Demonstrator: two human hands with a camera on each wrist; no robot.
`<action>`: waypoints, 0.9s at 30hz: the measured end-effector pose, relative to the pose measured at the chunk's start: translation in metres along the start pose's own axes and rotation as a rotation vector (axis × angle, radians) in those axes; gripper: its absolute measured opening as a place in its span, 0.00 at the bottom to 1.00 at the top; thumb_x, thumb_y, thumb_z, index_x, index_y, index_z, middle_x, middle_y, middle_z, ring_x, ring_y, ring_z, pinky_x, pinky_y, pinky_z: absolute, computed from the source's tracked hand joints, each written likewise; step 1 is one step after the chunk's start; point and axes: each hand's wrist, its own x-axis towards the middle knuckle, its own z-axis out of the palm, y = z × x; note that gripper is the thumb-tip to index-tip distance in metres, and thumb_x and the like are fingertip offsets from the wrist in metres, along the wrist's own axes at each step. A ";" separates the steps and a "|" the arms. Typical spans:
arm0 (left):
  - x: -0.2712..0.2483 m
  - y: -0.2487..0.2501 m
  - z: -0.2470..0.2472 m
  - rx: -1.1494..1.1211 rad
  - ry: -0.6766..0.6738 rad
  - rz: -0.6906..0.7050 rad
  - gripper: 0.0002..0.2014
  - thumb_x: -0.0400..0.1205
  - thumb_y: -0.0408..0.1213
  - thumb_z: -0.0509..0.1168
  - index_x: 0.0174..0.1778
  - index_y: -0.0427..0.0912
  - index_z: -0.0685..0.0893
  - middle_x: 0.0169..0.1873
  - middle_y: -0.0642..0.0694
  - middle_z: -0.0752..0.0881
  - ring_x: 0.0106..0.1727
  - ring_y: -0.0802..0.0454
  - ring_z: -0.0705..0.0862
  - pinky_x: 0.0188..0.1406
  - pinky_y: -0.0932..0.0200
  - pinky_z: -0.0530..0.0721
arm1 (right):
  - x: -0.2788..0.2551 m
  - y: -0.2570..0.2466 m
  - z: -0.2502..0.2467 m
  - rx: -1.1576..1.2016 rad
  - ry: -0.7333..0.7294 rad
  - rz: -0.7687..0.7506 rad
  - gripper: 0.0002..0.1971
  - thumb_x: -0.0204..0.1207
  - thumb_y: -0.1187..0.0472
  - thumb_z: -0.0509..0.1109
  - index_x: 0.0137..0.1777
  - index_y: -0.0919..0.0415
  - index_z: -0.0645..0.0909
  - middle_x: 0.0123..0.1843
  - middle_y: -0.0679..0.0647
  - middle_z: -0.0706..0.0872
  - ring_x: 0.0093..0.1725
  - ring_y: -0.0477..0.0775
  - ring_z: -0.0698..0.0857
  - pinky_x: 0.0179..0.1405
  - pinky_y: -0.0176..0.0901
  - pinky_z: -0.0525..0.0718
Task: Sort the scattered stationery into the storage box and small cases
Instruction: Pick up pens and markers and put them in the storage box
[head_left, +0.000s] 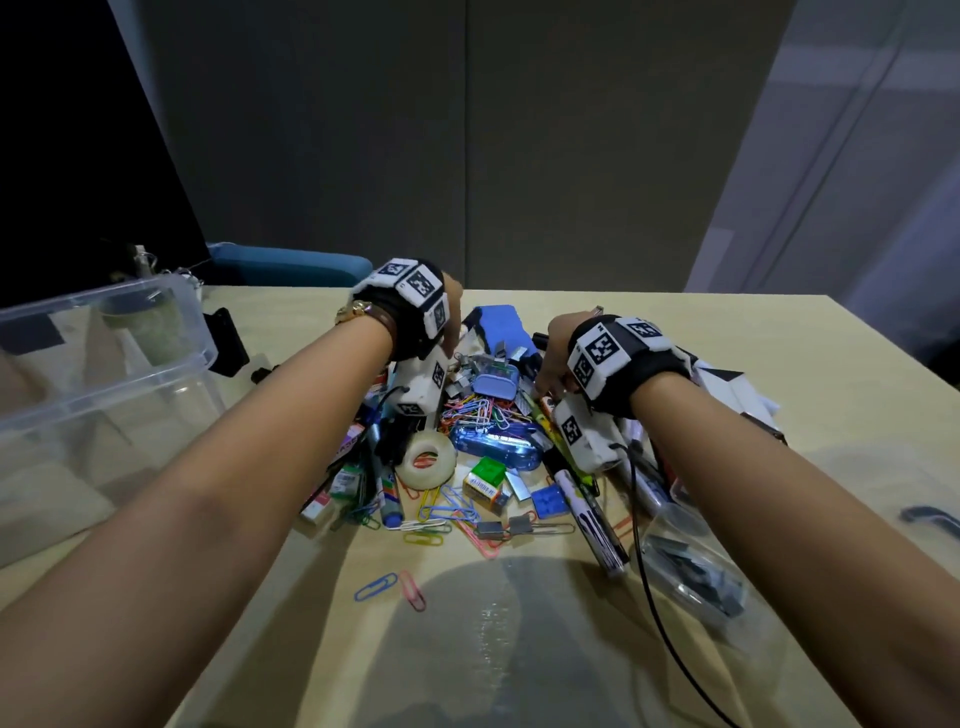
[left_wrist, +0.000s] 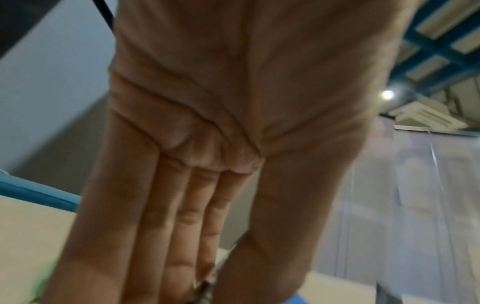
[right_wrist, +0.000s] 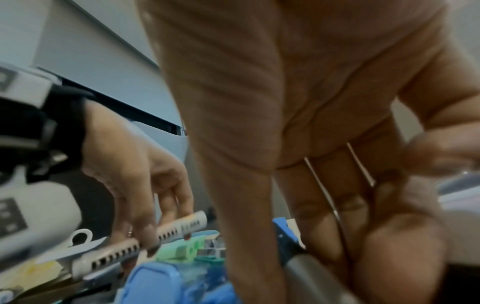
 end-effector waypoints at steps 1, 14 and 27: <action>0.005 -0.009 -0.005 -0.023 0.024 -0.010 0.10 0.56 0.51 0.82 0.20 0.56 0.87 0.29 0.52 0.89 0.39 0.47 0.90 0.46 0.46 0.91 | 0.003 0.005 0.003 0.033 -0.013 -0.041 0.23 0.63 0.49 0.82 0.11 0.37 0.78 0.14 0.40 0.78 0.22 0.41 0.82 0.25 0.29 0.82; -0.090 -0.016 0.016 -0.997 0.155 0.342 0.09 0.85 0.21 0.55 0.47 0.41 0.69 0.38 0.43 0.83 0.35 0.54 0.86 0.30 0.63 0.84 | -0.048 0.001 -0.057 0.332 -0.037 -0.083 0.16 0.66 0.47 0.82 0.32 0.60 0.86 0.30 0.49 0.87 0.31 0.48 0.81 0.34 0.39 0.78; -0.117 -0.015 0.026 -1.257 0.419 0.336 0.10 0.80 0.27 0.68 0.56 0.40 0.79 0.36 0.49 0.77 0.44 0.47 0.76 0.37 0.58 0.76 | -0.097 -0.007 -0.043 0.978 0.220 -0.327 0.14 0.66 0.45 0.81 0.41 0.55 0.91 0.39 0.51 0.92 0.39 0.44 0.85 0.42 0.42 0.82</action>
